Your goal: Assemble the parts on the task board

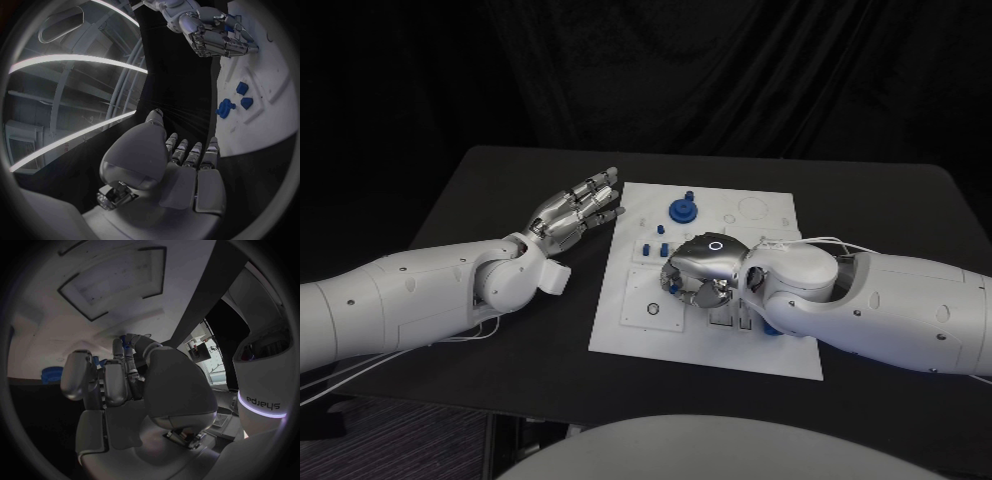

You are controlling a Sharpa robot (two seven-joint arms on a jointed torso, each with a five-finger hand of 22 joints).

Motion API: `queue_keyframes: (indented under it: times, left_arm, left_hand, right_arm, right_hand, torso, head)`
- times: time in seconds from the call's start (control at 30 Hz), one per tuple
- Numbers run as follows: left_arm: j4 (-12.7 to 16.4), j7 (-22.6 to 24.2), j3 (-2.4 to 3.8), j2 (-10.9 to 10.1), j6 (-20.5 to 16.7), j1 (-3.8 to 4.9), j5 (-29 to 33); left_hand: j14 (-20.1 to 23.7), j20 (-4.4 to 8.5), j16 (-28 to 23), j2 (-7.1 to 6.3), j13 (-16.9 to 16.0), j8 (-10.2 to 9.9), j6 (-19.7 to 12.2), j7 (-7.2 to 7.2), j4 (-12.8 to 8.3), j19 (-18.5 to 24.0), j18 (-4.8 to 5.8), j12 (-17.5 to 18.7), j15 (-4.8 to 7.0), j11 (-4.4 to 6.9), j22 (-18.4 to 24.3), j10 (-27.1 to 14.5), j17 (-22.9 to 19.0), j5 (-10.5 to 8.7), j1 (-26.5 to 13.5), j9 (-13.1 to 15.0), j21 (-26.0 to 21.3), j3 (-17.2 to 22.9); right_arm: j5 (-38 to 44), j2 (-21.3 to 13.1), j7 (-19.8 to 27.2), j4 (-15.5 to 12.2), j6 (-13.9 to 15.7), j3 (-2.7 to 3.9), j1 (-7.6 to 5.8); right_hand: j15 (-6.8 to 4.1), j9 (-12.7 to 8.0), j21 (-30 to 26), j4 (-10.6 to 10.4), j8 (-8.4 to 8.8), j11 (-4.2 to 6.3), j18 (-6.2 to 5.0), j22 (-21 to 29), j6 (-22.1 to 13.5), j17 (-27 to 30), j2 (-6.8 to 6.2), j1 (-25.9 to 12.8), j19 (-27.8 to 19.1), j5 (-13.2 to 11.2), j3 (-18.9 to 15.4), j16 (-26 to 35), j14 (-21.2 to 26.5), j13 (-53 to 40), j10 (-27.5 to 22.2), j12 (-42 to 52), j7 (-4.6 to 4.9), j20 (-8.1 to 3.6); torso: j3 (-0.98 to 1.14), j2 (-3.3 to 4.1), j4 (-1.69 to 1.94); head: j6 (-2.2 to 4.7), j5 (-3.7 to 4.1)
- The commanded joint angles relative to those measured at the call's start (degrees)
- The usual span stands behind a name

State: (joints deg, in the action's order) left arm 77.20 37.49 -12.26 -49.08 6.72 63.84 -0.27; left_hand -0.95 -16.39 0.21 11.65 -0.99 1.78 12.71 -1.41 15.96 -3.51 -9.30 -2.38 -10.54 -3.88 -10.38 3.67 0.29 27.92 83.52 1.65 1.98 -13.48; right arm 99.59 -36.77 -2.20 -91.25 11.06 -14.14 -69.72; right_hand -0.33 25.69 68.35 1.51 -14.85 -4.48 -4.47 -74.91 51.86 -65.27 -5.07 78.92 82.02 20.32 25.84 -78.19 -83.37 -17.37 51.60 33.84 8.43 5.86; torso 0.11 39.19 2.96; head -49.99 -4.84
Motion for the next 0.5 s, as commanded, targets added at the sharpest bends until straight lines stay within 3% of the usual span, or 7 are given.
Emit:
queue_keyframes:
  times: [0.03,0.07,0.1,0.13,0.3,0.37,0.5]
  left_arm:
    - [0.09,0.40,0.05,0.05,0.76,-0.10,-0.06]
    - [0.08,0.40,0.05,0.04,0.77,-0.10,-0.06]
    - [0.07,0.40,0.05,0.04,0.77,-0.11,-0.06]
    - [0.05,0.40,0.05,0.04,0.78,-0.11,-0.06]
    - [-0.05,0.40,0.05,0.07,0.82,-0.12,-0.06]
    - [-0.11,0.41,0.05,0.09,0.85,-0.13,-0.06]
    - [-0.13,0.47,0.05,0.08,0.78,-0.15,-0.06]
  left_hand:
    - [-0.02,-0.22,0.21,0.01,0.01,-0.05,0.20,0.38,-0.30,-0.36,-0.67,0.06,-0.35,0.12,0.02,-0.26,0.03,0.41,0.72,0.06,0.33,0.15]
    - [-0.02,-0.22,0.21,0.01,0.01,-0.05,0.20,0.38,-0.30,-0.36,-0.67,0.06,-0.35,0.12,0.02,-0.26,0.03,0.41,0.72,0.06,0.33,0.15]
    - [-0.02,-0.22,0.21,0.01,0.01,-0.05,0.20,0.38,-0.30,-0.36,-0.67,0.06,-0.35,0.12,0.02,-0.26,0.03,0.41,0.72,0.06,0.33,0.15]
    - [-0.02,-0.22,0.21,0.01,0.01,-0.05,0.20,0.38,-0.30,-0.36,-0.67,0.06,-0.35,0.12,0.02,-0.26,0.03,0.41,0.72,0.06,0.33,0.15]
    - [-0.01,-0.22,0.20,0.01,0.01,-0.05,0.21,0.39,-0.33,-0.37,-0.67,0.07,-0.35,0.13,0.01,-0.27,0.03,0.45,0.75,0.06,0.33,0.16]
    - [0.00,-0.22,0.20,0.01,0.02,-0.05,0.18,0.40,-0.36,-0.36,-0.66,0.09,-0.35,0.14,0.06,-0.30,0.03,0.50,0.80,0.06,0.32,0.17]
    - [0.00,-0.22,0.20,0.02,0.01,-0.05,0.17,0.41,-0.40,-0.29,-0.66,0.08,-0.36,0.14,0.26,-0.29,0.03,0.55,0.86,0.05,0.27,0.19]
  right_arm:
    - [0.41,0.05,-1.06,0.17,-1.11,-0.02,0.30]
    - [0.41,0.06,-1.21,0.21,-1.30,-0.02,0.32]
    - [0.41,0.07,-1.34,0.26,-1.47,-0.02,0.34]
    - [0.41,0.06,-1.42,0.29,-1.56,-0.02,0.36]
    - [0.41,-0.02,-1.55,0.35,-0.94,-0.02,0.40]
    - [0.41,-0.10,-1.41,0.33,-0.14,-0.02,0.41]
    - [0.41,-0.58,-0.83,-0.06,2.29,-0.02,0.41]
  right_hand:
    - [0.87,-1.86,-1.56,-0.43,3.52,-0.63,-0.37,-8.60,-3.87,1.03,-0.76,-0.88,-1.10,-2.16,0.43,0.71,0.57,0.52,-2.45,-1.59,0.56,0.31]
    - [1.31,-3.02,-2.60,-0.78,5.50,-1.18,-0.54,-8.32,-6.42,1.70,-1.18,-1.32,-1.65,-2.97,0.72,1.08,1.02,1.15,-4.37,-3.01,0.55,0.65]
    - [2.04,-4.32,-4.21,-1.11,7.48,-2.14,-0.75,-7.89,-9.01,2.98,-1.73,-1.71,-2.50,-3.97,0.79,1.77,1.84,1.93,-6.67,-4.66,-0.04,1.26]
    - [2.47,-5.14,-5.06,-1.20,8.55,-2.64,-0.90,-7.67,-10.42,3.62,-2.03,-1.77,-3.00,-4.63,0.62,2.07,2.34,2.32,-7.92,-5.44,-0.32,1.67]
    - [3.22,-6.89,-7.27,-1.41,10.34,-3.42,-1.35,-7.12,-12.73,5.27,-2.33,-1.55,-4.33,-6.23,-0.49,2.76,3.72,2.66,-10.70,-6.15,-1.17,2.56]
    - [3.56,-9.00,-9.57,-1.38,11.44,-3.77,-1.82,-6.52,-17.34,7.86,-2.36,-1.02,-5.61,-6.53,-1.49,4.06,5.33,2.68,-13.20,-6.33,-2.23,2.97]
    - [3.74,-10.14,-10.67,-1.69,11.21,-3.99,-2.05,-6.25,-18.61,8.83,-2.26,-0.51,-6.25,-7.10,-2.93,4.36,6.06,2.46,-15.53,-5.79,-2.68,3.29]
  torso:
    - [0.00,0.02,0.05]
    - [0.00,0.00,0.06]
    - [-0.02,-0.01,0.07]
    - [-0.02,-0.01,0.07]
    - [-0.01,0.02,0.06]
    - [0.00,0.01,0.05]
    - [0.01,-0.02,0.03]
  head:
    - [-0.01,-0.02]
    - [-0.01,-0.03]
    - [-0.01,-0.02]
    - [-0.01,-0.03]
    - [-0.01,-0.02]
    - [-0.01,0.04]
    - [-0.01,-0.13]
